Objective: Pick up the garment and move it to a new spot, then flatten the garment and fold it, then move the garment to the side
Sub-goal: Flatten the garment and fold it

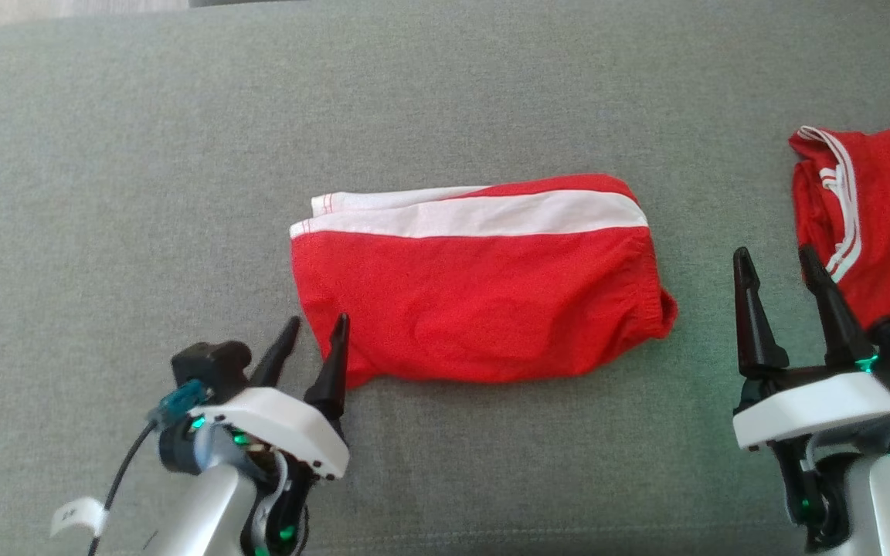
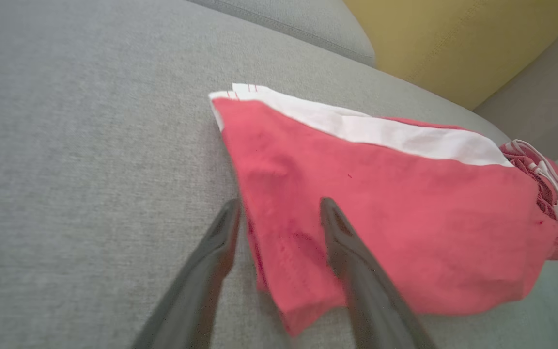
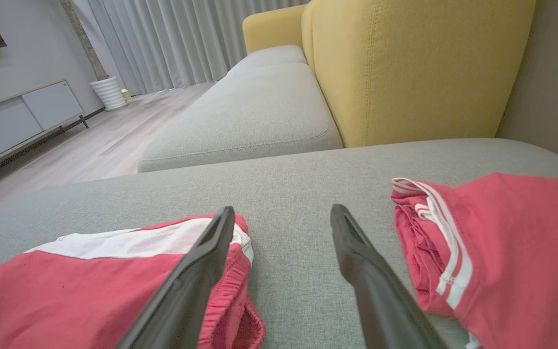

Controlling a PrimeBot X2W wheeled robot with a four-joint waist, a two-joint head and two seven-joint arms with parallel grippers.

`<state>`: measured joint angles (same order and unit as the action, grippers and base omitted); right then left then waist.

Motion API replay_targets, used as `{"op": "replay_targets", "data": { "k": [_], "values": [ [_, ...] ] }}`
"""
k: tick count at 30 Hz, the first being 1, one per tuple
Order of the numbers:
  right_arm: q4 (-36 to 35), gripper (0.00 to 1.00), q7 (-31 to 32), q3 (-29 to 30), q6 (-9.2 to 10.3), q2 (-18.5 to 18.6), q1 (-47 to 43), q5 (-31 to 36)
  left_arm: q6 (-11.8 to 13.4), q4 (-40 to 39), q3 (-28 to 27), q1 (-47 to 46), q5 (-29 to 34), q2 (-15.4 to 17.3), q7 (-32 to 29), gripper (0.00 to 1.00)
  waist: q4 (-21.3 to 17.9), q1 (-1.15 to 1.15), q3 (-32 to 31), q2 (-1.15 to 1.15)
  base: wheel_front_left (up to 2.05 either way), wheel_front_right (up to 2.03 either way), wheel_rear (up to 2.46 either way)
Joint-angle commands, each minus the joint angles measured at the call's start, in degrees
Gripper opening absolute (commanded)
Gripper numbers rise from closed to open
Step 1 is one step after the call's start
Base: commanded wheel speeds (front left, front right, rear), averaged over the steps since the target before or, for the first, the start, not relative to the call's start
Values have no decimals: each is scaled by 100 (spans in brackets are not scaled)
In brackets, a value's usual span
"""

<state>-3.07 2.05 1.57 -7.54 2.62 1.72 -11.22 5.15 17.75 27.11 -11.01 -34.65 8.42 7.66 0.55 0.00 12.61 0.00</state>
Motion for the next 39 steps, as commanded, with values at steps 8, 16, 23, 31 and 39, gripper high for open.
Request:
{"op": "replay_targets", "data": {
  "k": [8, 16, 23, 31, 39],
  "values": [
    [-426, 100, 42, -108, 5, 26, -61, 371, 613, -1038, -538, 16, 750, 432, 660, 100, -8, 0, -293, 0, 0, 0, 0],
    [-592, 100, 205, -163, 5, 26, -249, 552, 940, -1814, -826, 473, 1269, 717, 726, 100, 15, 0, -604, 0, 0, 0, 0],
    [-717, 100, 312, -285, 5, 42, -416, 601, 1036, -2133, -786, 983, 1374, 891, 667, 100, 32, 0, -760, 0, 0, 0, 0],
    [-769, 100, 360, -286, 5, 44, -420, 567, 1060, -2227, -752, 1105, 1324, 920, 593, 100, 81, 0, -761, 0, 0, 0, 0],
    [-750, 100, 362, -261, 5, 42, -415, 554, 1030, -2208, -744, 1064, 1279, 931, 604, 100, 81, 0, -732, 0, 0, 0, 0]
  ]
}}
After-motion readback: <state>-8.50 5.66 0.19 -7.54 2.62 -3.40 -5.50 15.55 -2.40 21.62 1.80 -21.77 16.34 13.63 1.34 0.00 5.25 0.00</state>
